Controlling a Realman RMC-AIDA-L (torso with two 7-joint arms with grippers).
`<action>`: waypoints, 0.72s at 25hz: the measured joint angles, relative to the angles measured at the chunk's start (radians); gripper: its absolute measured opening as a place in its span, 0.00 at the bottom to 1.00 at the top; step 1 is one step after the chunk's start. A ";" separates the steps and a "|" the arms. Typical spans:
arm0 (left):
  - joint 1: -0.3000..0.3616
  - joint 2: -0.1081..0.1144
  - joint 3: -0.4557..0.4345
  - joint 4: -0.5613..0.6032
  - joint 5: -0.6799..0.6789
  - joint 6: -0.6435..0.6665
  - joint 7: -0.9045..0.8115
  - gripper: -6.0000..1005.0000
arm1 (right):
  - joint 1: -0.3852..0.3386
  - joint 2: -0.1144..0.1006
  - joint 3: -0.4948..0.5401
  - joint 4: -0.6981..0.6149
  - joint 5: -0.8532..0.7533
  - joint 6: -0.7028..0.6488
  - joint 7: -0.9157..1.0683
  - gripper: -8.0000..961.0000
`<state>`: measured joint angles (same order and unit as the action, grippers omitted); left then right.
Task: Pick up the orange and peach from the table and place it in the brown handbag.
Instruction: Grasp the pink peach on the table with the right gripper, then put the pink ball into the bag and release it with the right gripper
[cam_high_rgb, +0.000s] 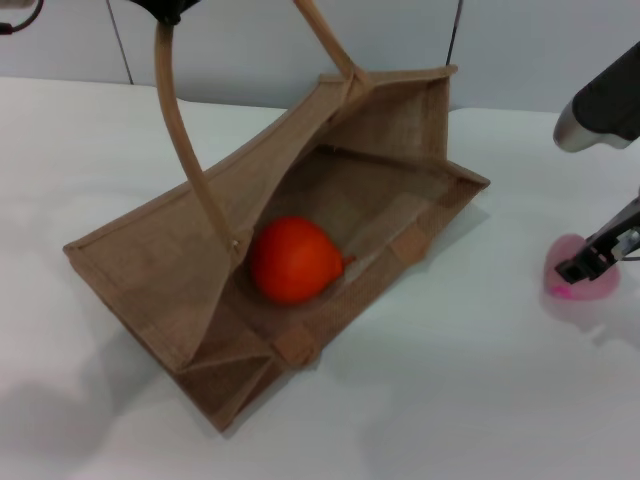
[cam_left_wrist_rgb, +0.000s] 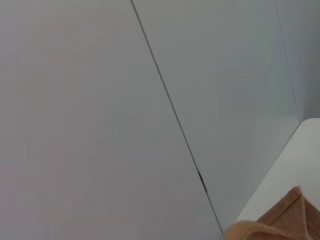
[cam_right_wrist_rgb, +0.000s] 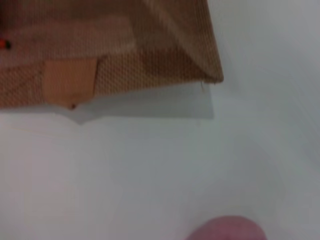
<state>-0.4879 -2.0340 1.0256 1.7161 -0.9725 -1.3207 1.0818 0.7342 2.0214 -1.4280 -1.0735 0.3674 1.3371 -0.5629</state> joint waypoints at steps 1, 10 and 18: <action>0.000 0.000 -0.001 -0.002 0.000 0.000 0.001 0.13 | -0.004 0.000 0.000 -0.025 0.004 0.012 0.000 0.55; -0.006 0.001 0.002 -0.021 0.000 0.012 0.007 0.13 | -0.067 0.006 -0.035 -0.312 0.061 0.139 0.038 0.47; -0.020 0.001 0.005 -0.022 -0.003 0.033 0.007 0.13 | -0.100 0.004 -0.167 -0.596 0.241 0.187 0.106 0.39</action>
<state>-0.5081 -2.0331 1.0302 1.6942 -0.9759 -1.2876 1.0891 0.6345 2.0258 -1.5947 -1.6695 0.6082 1.5244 -0.4570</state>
